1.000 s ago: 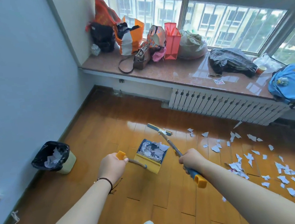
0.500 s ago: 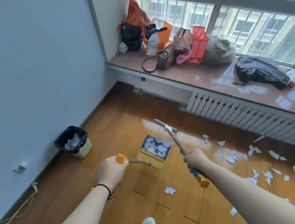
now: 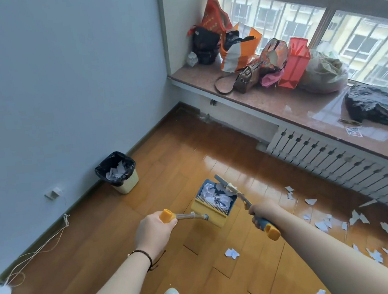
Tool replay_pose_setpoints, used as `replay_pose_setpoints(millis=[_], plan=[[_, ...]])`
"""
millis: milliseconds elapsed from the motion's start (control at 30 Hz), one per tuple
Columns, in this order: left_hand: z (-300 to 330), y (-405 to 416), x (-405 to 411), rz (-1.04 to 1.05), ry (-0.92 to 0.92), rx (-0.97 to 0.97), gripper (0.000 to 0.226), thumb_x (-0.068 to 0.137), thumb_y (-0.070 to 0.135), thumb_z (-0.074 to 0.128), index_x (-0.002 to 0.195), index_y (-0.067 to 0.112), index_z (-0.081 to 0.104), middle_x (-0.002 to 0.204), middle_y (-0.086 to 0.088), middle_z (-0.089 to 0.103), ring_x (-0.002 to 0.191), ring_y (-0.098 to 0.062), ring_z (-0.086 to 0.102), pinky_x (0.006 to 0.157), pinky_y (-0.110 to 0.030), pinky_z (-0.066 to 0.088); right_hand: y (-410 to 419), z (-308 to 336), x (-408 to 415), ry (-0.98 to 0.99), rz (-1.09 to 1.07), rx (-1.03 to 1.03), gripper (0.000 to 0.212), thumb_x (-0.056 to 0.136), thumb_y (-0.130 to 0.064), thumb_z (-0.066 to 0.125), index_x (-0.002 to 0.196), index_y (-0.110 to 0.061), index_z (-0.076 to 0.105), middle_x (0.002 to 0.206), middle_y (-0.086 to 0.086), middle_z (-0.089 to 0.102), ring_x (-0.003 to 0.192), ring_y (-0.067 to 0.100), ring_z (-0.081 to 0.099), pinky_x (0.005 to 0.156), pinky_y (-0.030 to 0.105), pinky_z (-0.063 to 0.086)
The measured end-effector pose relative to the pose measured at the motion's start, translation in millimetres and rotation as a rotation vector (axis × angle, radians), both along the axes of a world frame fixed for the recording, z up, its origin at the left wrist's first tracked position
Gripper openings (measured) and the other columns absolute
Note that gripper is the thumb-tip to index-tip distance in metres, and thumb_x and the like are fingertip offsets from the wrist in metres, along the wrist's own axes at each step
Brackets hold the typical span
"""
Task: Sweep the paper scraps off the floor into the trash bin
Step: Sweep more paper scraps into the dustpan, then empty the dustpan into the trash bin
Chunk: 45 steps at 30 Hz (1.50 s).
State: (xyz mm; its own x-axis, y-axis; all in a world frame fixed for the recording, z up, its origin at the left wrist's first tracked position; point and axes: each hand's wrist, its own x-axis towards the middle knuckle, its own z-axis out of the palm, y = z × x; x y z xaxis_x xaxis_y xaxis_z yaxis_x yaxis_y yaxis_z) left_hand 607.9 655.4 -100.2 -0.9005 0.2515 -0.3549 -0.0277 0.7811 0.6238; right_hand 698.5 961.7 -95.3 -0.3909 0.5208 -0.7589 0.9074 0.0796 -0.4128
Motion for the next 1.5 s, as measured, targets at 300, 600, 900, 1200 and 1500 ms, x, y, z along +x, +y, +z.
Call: replay_pose_setpoints(millis=[300,600,900,1200,1500], plan=[[8,-23,-40,0.011,0.007,-0.069,0.026,0.094,0.042,0.064,0.079,0.021,0.067,0.062,0.006,0.062,0.057,-0.013,0.057,0.047,-0.023,0.036,-47,30,-52,-0.001,0.027,-0.029,0.007,0.092,-0.006,0.055,0.096,0.0,0.055,0.068,0.018,0.057,0.045,0.023,0.052,0.041,0.025,0.045],[35,-103,-151,0.027,0.026,0.013,0.032,0.094,0.04,0.067,0.077,0.014,0.061,0.061,0.003,0.06,0.061,-0.018,0.059,0.051,-0.024,0.038,-153,44,-148,0.035,0.128,0.091,0.009,0.089,-0.013,0.059,0.083,-0.007,0.056,0.071,0.008,0.057,0.062,0.022,0.056,0.065,0.036,0.053],[51,-193,-235,0.131,0.005,0.173,0.039,0.092,0.036,0.07,0.062,0.018,0.052,0.058,0.002,0.057,0.059,-0.019,0.056,0.055,-0.026,0.038,-269,59,-215,0.091,0.075,0.15,0.015,0.09,-0.01,0.057,0.076,-0.009,0.055,0.069,0.009,0.059,0.054,0.02,0.056,0.051,0.026,0.049],[57,-260,-255,0.309,-0.01,0.283,0.035,0.09,0.038,0.071,0.066,0.017,0.055,0.059,0.001,0.056,0.056,-0.02,0.054,0.056,-0.027,0.042,-331,71,-265,0.109,0.092,0.213,0.018,0.088,-0.007,0.054,0.103,0.001,0.058,0.075,0.017,0.062,0.052,0.027,0.057,0.051,0.032,0.054],[62,-325,-253,0.572,-0.007,0.385,0.032,0.086,0.038,0.076,0.07,0.016,0.058,0.059,-0.002,0.056,0.059,-0.028,0.057,0.068,-0.044,0.057,-373,77,-289,0.084,0.17,0.252,0.016,0.089,-0.011,0.056,0.102,-0.003,0.058,0.087,0.017,0.068,0.06,0.025,0.062,0.064,0.036,0.059]])
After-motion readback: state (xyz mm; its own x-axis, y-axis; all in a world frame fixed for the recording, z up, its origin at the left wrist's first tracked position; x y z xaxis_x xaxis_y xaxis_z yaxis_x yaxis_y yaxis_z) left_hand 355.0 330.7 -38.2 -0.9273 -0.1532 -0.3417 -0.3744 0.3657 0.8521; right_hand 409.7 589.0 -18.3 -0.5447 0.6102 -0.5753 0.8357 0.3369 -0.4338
